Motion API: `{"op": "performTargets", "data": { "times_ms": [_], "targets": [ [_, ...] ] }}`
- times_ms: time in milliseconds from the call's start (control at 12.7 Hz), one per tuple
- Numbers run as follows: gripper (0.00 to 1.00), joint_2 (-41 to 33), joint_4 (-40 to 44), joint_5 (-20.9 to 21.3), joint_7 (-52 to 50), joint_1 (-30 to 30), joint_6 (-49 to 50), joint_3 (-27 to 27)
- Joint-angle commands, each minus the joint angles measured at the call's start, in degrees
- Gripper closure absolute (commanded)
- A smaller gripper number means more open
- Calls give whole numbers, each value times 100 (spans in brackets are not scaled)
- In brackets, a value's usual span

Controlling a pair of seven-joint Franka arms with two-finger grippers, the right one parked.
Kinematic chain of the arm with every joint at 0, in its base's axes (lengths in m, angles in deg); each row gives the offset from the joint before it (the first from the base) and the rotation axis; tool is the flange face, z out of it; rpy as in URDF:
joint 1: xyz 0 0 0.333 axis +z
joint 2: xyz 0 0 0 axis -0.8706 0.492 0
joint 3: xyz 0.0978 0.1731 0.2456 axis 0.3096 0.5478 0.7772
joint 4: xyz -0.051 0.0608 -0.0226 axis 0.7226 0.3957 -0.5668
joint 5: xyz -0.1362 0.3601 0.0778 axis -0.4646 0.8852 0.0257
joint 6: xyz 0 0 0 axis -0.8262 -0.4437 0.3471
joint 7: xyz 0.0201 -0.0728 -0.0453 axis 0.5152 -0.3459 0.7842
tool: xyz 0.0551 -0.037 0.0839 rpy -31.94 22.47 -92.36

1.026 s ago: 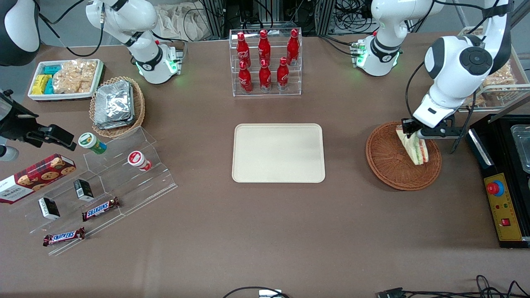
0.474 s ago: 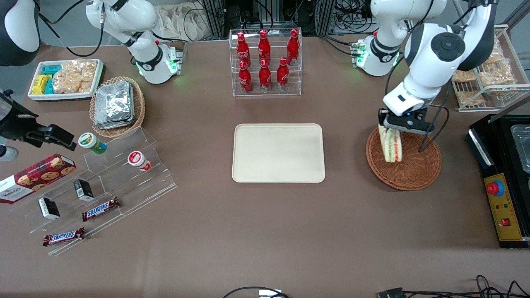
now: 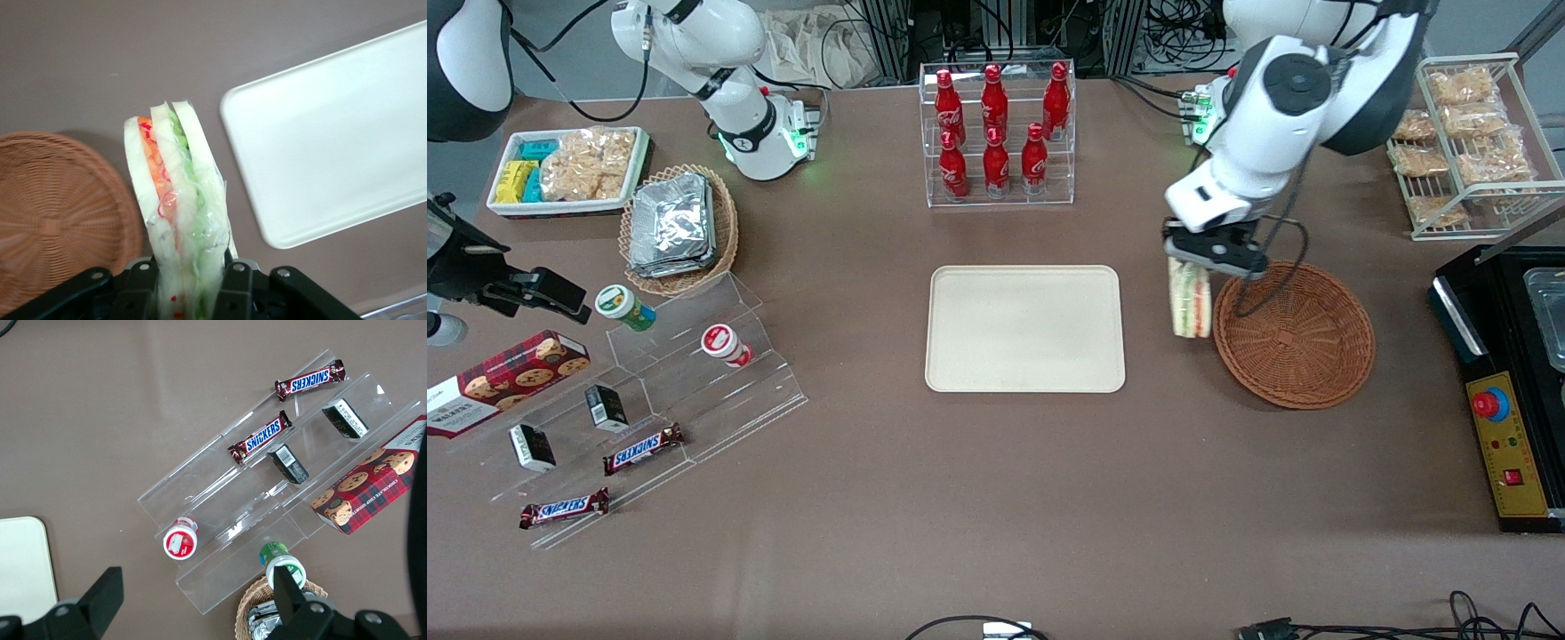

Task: Place sandwich from basket to tray
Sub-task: 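Lift the sandwich and carry it toward the cream tray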

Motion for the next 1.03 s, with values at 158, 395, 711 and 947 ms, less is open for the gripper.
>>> {"op": "performTargets", "data": {
  "times_ms": [158, 395, 711, 947],
  "targets": [
    [71, 1114, 683, 68, -733, -525, -105, -212],
    [71, 1571, 683, 68, -855, -674, -492, -248],
    [71, 2036, 657, 68, -988, -859, -870, -248],
    [71, 2327, 630, 86, -1243, -1017, -1231, -248]
  ]
}}
